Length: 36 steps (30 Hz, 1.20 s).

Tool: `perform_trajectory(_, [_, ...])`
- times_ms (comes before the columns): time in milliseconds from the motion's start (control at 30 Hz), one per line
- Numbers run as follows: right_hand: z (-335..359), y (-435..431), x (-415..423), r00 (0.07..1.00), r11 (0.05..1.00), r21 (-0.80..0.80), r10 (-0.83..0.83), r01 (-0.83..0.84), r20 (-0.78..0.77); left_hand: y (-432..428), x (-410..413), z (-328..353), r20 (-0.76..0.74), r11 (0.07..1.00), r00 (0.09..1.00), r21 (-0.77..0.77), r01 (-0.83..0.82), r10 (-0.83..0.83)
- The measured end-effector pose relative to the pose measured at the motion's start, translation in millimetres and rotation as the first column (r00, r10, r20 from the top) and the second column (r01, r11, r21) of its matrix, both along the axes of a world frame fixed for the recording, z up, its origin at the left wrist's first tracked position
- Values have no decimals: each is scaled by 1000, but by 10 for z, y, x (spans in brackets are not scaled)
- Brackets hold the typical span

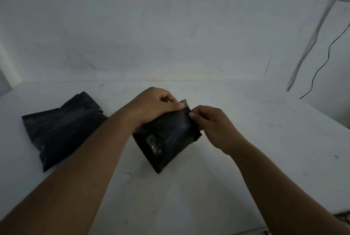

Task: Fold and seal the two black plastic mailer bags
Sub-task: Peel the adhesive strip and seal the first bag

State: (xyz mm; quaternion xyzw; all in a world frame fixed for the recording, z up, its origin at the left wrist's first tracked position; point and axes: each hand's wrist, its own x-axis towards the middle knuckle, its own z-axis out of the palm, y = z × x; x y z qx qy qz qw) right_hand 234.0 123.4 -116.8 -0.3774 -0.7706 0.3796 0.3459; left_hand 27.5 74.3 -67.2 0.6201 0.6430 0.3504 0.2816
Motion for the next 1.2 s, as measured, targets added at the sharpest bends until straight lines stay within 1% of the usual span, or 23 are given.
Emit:
perform_trajectory(67, [-26, 7, 30, 994, 997, -12, -74, 74, -83, -80, -167, 46, -67, 992, 997, -120, 29, -37])
perform_trajectory(100, [-44, 16, 38, 989, 995, -19, -96, 94, -115, -118, -232, 57, -113, 988, 992, -148, 46, -63])
perform_trajectory(133, [-63, 25, 45, 984, 994, -33, -104, 100, -143, -142, -271, 55, -150, 989, 986, -135, 58, -79])
perform_trajectory(200, [-69, 49, 40, 984, 995, -26, -102, 99, -149, -144, -280, 27, -227, 998, 972, 0, 58, -56])
perform_trajectory(267, [-56, 64, 12, 991, 990, 91, -97, 105, -93, -138, -238, -33, -372, 986, 928, 149, 70, -10])
perform_trajectory(333, [-44, 35, -2, 995, 952, 291, -104, 100, -3, -154, -199, -120, -507, 960, 861, 262, 99, 50])
perform_trajectory(367, [-58, 7, 6, 991, 908, 409, -121, 91, 50, -183, -192, -180, -573, 939, 815, 320, 125, 86])
perform_trajectory(433, [-149, -43, 65, 979, 801, 598, -148, 36, 141, -264, -219, -347, -698, 869, 705, 422, 259, 128])
perform_trajectory(500, [-283, -110, 153, 963, 732, 677, -126, -71, 237, -385, -306, -556, -762, 834, 642, 404, 375, 81])
perform_trajectory(533, [-345, -141, 194, 951, 719, 682, -101, -133, 292, -447, -355, -663, -773, 848, 634, 351, 398, 23])
perform_trajectory(567, [-388, -172, 224, 936, 724, 663, -69, -191, 345, -509, -397, -742, -761, 868, 647, 295, 400, -39])
perform_trajectory(600, [-406, -191, 243, 925, 737, 634, -34, -233, 379, -571, -422, -780, -722, 887, 687, 260, 382, -84])
perform_trajectory(633, [-395, -209, 248, 920, 759, 600, -6, -252, 393, -615, -441, -796, -667, 898, 739, 261, 354, -98])
perform_trajectory(700, [-327, -218, 210, 935, 801, 562, -7, -207, 354, -638, -428, -751, -549, 884, 834, 360, 299, -58])
perform_trajectory(767, [-235, -197, 107, 959, 829, 555, -100, -66, 264, -575, -409, -682, -480, 868, 877, 449, 212, 34])
perform_trajectory(800, [-191, -181, 28, 962, 838, 545, -151, 3, 227, -528, -404, -659, -470, 882, 880, 441, 164, 71])
perform_trajectory(833, [-144, -175, -66, 961, 848, 526, -191, 57, 203, -483, -392, -650, -479, 911, 874, 393, 129, 83])
perform_trajectory(867, [-116, -171, -174, 956, 862, 498, -214, 89, 201, -439, -378, -660, -515, 947, 854, 303, 107, 68])
perform_trajectory(900, [-116, -162, -281, 949, 888, 453, -209, 83, 235, -392, -364, -688, -564, 976, 825, 195, 99, 29])
perform_trajectory(967, [-179, -158, -445, 922, 944, 330, -117, -12, 368, -328, -331, -789, -646, 996, 762, 20, 88, -54])
perform_trajectory(1033, [-322, -141, -499, 852, 964, 236, -17, -126, 523, -317, -331, -906, -665, 996, 741, -59, 71, -92])
perform_trajectory(1100, [-458, -116, -442, 786, 956, 237, -12, -172, 618, -364, -388, -1001, -641, 992, 758, -112, 63, -120])
perform_trajectory(1200, [-491, -63, -365, 752, 960, 240, -52, -142, 657, -446, -524, -1036, -654, 986, 743, -161, 43, -140])
